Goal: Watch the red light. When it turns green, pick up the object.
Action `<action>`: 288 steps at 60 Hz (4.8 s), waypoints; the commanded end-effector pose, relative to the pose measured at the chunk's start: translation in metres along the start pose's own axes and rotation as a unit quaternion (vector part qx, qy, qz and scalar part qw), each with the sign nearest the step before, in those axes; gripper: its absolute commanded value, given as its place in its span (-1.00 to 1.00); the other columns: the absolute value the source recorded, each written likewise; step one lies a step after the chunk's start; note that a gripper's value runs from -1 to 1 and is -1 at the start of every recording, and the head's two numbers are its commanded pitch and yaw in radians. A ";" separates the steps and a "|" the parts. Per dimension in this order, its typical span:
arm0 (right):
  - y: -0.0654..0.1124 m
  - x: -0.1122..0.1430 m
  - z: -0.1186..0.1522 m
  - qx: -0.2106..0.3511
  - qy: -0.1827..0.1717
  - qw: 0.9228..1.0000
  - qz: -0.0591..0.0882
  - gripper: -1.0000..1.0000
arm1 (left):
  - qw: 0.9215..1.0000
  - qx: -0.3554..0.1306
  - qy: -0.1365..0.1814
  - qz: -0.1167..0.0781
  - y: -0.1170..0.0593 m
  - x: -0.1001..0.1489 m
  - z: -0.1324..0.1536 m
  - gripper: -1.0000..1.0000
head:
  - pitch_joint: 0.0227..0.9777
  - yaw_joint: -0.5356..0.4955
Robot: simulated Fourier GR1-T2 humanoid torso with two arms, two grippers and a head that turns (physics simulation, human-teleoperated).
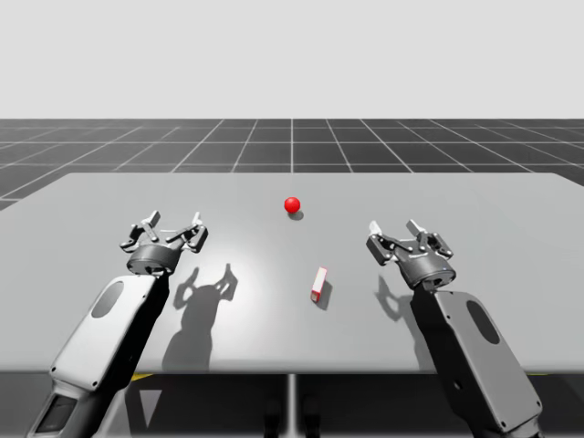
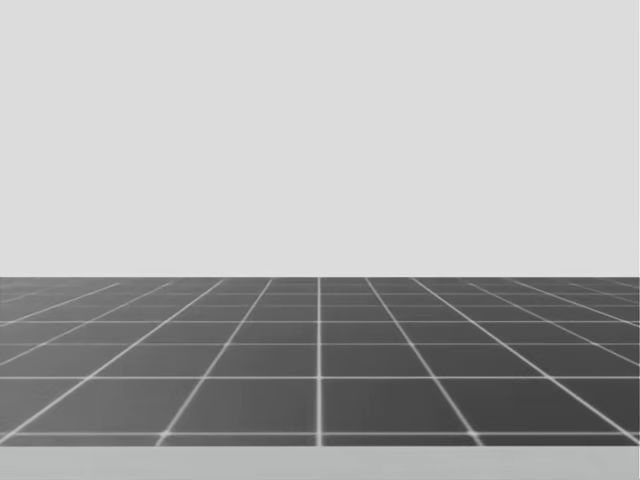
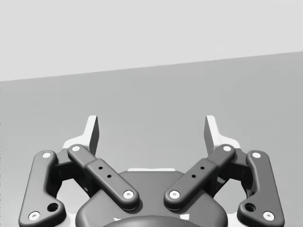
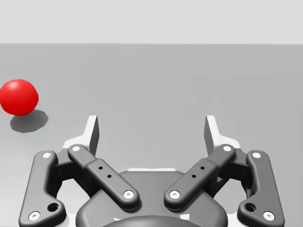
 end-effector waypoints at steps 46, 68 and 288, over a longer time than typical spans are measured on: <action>-0.002 0.004 -0.001 -0.017 -0.009 1.000 0.022 -1.00 | 0.999 0.002 -0.023 -0.023 0.001 0.004 0.000 -1.00 | 0.05 0.06; -0.001 0.004 0.000 -0.015 -0.011 1.000 0.024 -1.00 | 0.999 0.001 -0.028 -0.022 0.001 0.006 0.001 -1.00 | 0.14 0.03; 0.076 -0.111 0.006 0.370 0.115 0.917 0.093 -1.00 | 0.998 -0.023 -0.048 -0.025 -0.020 0.017 0.014 -1.00 | 0.84 -0.17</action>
